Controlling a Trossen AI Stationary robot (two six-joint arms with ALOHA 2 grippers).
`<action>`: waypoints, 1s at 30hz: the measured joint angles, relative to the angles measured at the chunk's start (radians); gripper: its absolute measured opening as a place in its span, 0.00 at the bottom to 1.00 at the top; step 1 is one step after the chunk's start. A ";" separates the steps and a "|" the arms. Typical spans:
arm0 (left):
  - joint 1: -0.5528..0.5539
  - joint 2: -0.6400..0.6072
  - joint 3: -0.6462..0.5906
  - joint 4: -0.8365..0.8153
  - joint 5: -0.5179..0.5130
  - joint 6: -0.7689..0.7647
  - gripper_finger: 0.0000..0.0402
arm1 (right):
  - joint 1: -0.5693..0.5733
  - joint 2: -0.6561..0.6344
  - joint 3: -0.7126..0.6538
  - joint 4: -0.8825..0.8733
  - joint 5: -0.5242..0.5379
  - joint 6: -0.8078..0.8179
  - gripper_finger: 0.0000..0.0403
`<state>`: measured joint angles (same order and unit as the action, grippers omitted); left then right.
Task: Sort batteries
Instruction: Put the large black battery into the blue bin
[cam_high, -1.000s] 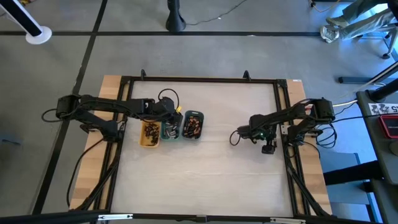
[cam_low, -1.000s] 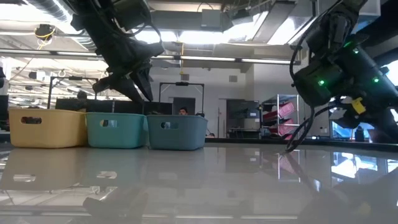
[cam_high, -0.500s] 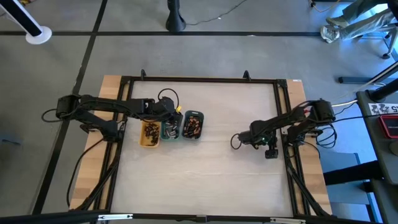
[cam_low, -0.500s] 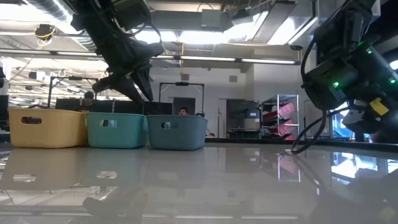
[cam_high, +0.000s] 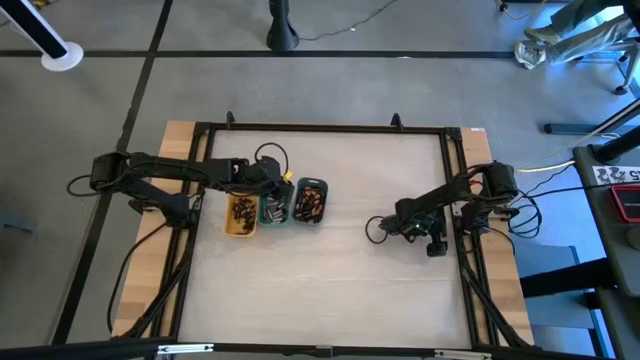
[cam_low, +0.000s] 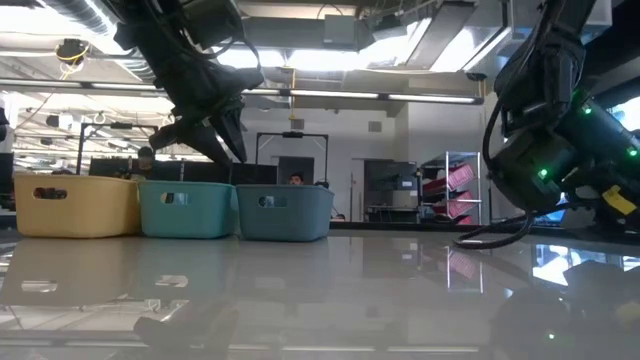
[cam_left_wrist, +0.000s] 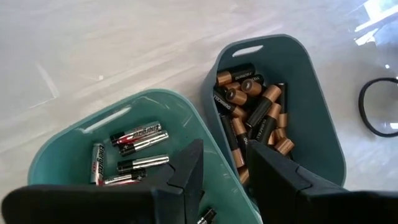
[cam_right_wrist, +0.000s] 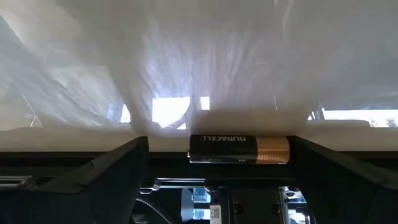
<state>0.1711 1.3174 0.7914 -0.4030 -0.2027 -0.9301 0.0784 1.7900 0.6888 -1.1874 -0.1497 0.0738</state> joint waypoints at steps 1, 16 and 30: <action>0.000 0.000 0.000 0.000 0.002 0.002 0.28 | 0.000 0.002 0.000 0.000 -0.001 0.000 0.93; -0.001 0.000 0.000 -0.001 0.021 0.016 0.28 | -0.001 0.003 -0.002 0.002 -0.017 -0.005 0.53; -0.001 -0.005 0.000 0.116 0.019 0.086 0.28 | 0.000 -0.027 0.120 -0.061 -0.001 -0.004 0.55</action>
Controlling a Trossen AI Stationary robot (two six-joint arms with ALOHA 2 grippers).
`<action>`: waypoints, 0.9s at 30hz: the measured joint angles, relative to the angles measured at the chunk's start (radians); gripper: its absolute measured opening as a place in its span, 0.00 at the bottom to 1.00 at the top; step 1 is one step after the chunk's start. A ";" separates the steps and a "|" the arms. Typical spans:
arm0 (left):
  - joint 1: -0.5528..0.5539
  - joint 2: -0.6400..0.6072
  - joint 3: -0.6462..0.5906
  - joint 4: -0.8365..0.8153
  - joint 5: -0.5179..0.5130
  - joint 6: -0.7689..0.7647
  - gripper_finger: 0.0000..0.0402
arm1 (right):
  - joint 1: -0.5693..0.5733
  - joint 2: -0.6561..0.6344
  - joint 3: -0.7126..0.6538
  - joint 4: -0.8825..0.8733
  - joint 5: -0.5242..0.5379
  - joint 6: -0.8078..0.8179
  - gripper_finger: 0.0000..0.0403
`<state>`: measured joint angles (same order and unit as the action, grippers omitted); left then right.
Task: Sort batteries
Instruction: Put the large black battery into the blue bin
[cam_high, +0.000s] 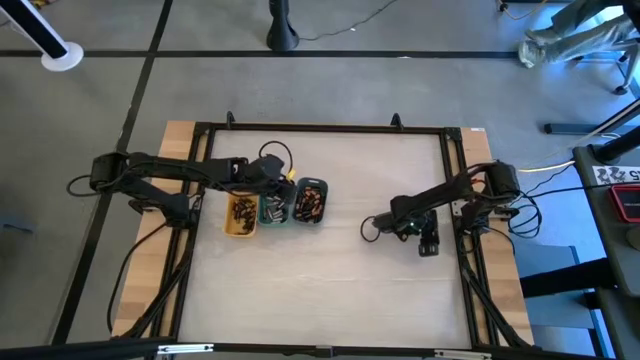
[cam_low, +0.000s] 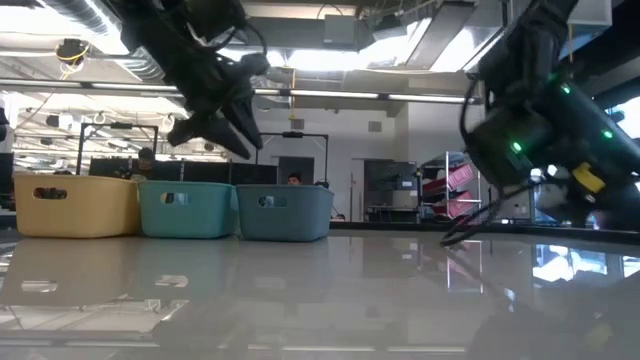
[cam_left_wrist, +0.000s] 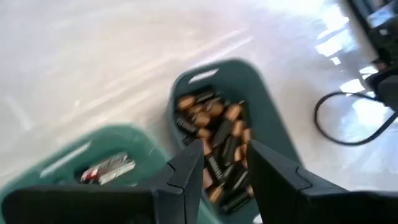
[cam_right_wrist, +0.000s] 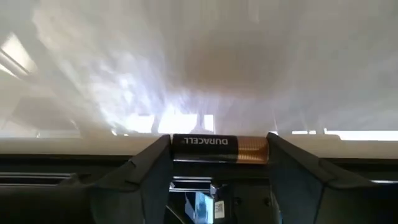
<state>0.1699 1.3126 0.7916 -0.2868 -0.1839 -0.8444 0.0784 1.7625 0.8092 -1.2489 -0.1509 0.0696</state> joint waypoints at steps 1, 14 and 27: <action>0.000 -0.004 0.000 0.014 -0.002 0.014 0.28 | 0.000 -0.006 0.018 -0.011 0.001 0.000 0.55; 0.000 -0.160 0.001 0.224 -0.014 0.296 0.28 | -0.014 -0.092 0.374 -0.054 0.008 -0.068 0.55; -0.040 -0.210 0.000 0.163 0.002 0.407 0.28 | -0.208 -0.094 0.572 0.210 -0.139 -0.131 0.56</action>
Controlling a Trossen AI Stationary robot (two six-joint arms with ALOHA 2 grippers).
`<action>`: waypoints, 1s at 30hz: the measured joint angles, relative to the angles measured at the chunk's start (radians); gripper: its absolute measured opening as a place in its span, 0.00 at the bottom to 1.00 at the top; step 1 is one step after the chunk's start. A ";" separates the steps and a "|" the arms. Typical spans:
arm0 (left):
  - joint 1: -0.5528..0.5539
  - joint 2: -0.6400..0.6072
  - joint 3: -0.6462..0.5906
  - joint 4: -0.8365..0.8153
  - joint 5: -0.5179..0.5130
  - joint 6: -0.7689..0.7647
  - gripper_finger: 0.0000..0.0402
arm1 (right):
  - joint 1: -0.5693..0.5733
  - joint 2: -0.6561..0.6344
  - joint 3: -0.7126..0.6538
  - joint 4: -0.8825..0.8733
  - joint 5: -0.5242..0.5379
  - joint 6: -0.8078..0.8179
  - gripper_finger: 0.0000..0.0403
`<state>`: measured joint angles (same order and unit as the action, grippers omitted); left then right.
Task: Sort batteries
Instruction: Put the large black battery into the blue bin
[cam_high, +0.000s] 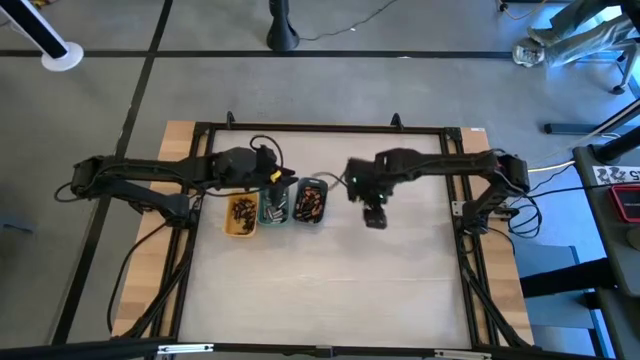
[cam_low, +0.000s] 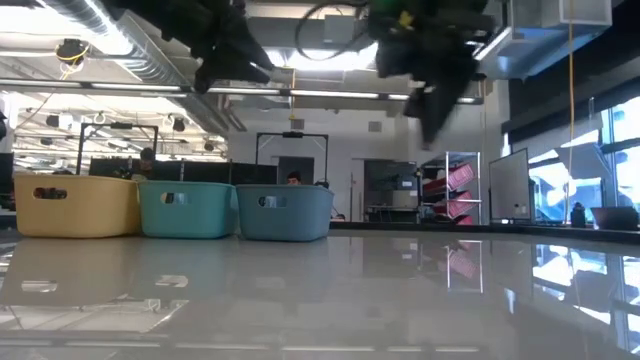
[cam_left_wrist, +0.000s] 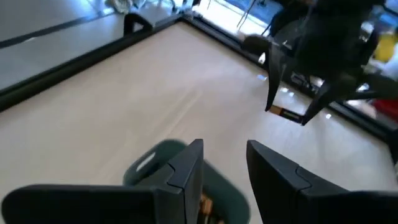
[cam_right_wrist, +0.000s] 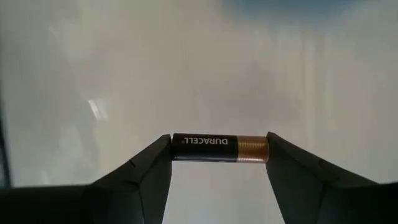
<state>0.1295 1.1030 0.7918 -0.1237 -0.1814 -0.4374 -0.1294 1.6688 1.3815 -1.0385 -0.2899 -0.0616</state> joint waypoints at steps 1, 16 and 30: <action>-0.002 0.000 0.000 -0.016 0.000 0.000 0.28 | -0.016 0.000 -0.003 0.059 -0.038 0.000 0.56; -0.011 -0.006 0.000 -0.130 -0.002 -0.022 0.28 | -0.068 0.167 -0.009 0.696 -0.086 0.008 0.56; -0.026 -0.012 0.000 -0.158 -0.009 -0.044 0.28 | -0.068 0.221 -0.009 0.780 0.184 0.015 0.56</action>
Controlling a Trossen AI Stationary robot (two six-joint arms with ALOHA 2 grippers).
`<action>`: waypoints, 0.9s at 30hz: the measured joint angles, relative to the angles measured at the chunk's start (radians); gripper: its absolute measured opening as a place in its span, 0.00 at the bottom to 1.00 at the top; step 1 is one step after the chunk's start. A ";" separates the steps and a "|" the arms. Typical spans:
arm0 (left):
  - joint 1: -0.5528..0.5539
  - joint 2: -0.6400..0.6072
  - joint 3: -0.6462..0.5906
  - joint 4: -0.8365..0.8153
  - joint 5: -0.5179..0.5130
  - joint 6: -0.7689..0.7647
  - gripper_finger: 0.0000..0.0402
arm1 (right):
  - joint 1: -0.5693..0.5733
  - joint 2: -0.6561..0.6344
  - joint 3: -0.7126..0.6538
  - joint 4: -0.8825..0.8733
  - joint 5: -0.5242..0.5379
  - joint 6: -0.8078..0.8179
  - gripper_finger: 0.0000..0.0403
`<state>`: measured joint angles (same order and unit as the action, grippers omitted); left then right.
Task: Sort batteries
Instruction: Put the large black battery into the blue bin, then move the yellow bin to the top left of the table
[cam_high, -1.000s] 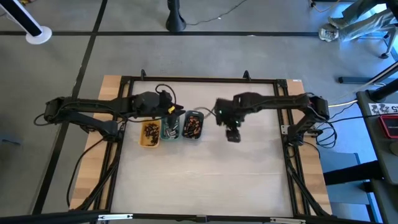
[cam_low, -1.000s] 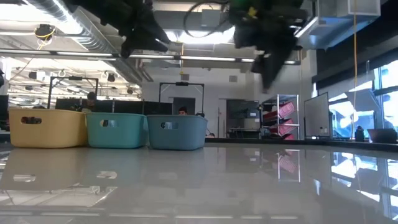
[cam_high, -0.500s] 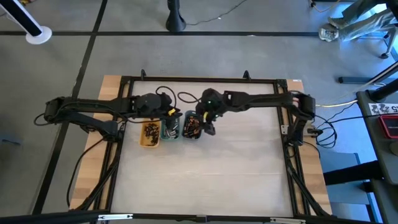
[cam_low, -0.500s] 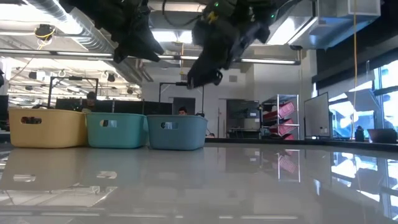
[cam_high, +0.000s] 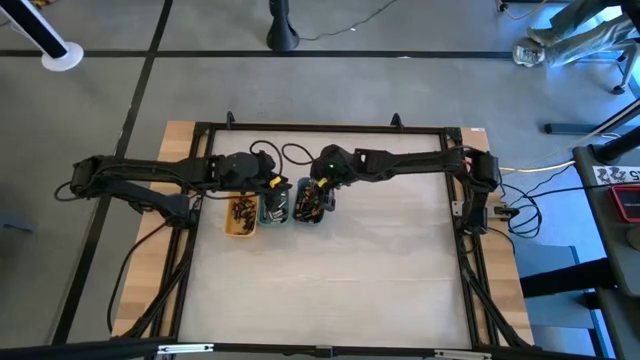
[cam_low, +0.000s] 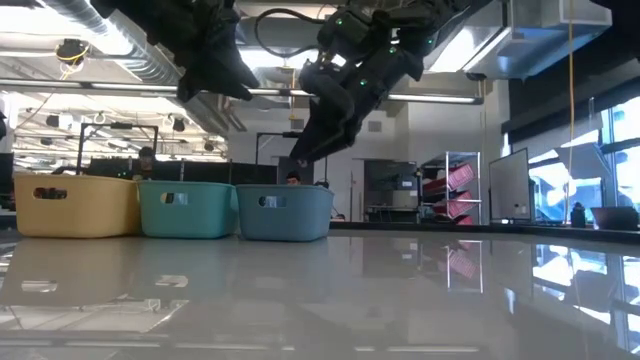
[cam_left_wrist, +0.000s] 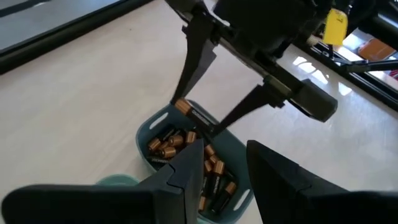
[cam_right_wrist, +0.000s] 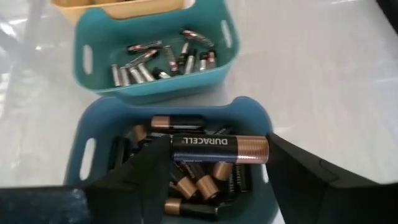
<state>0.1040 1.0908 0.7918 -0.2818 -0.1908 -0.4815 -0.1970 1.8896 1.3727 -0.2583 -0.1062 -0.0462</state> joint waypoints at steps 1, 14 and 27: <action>0.000 0.000 0.000 -0.002 0.000 -0.005 0.28 | 0.000 0.000 0.000 0.000 0.009 0.014 0.57; 0.000 0.000 0.000 0.000 -0.060 -0.007 0.28 | 0.000 0.000 0.000 -0.005 -0.017 0.079 0.83; 0.000 -0.002 0.000 0.013 -0.085 -0.032 0.28 | -0.006 -0.111 0.000 -0.091 -0.003 0.075 0.82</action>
<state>0.1036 1.0888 0.7918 -0.2691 -0.2763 -0.5136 -0.2028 1.7791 1.3731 -0.3489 -0.1095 0.0284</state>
